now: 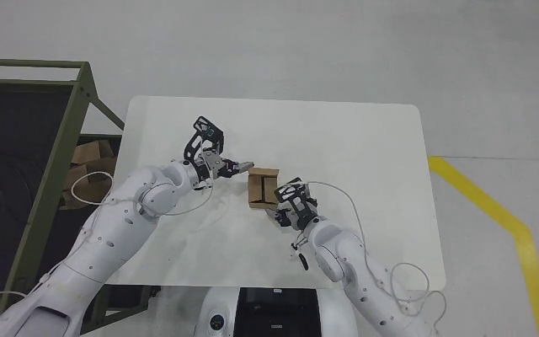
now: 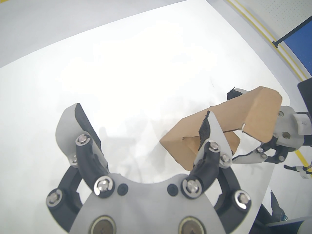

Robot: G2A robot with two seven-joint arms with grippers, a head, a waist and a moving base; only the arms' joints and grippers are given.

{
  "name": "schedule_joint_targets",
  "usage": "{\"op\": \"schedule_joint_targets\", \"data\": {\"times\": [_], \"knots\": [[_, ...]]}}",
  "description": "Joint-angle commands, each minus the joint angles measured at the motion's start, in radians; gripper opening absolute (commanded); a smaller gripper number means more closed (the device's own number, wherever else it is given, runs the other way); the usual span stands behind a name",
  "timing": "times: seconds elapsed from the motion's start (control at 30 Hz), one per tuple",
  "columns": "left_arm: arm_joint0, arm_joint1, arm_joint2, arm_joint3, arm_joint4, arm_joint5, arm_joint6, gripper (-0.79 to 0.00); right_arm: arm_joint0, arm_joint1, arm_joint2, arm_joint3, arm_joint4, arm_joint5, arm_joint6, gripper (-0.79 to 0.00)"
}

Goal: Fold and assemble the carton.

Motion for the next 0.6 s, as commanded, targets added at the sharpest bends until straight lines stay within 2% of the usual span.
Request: {"op": "schedule_joint_targets", "data": {"times": [0.0,0.47,0.57], "knots": [[0.004,-0.001,-0.004,0.002,0.009,-0.008,0.002,0.000,0.012,-0.005,-0.005,0.013,0.003,0.014,0.000,0.000],[0.043,-0.006,-0.035,-0.008,0.042,-0.044,0.001,0.000,0.036,-0.022,0.002,0.044,0.012,0.083,-0.019,0.000],[0.047,-0.008,-0.035,-0.011,0.051,-0.046,0.000,0.000,0.025,-0.019,0.005,0.021,0.024,0.025,-0.025,0.000]]}}
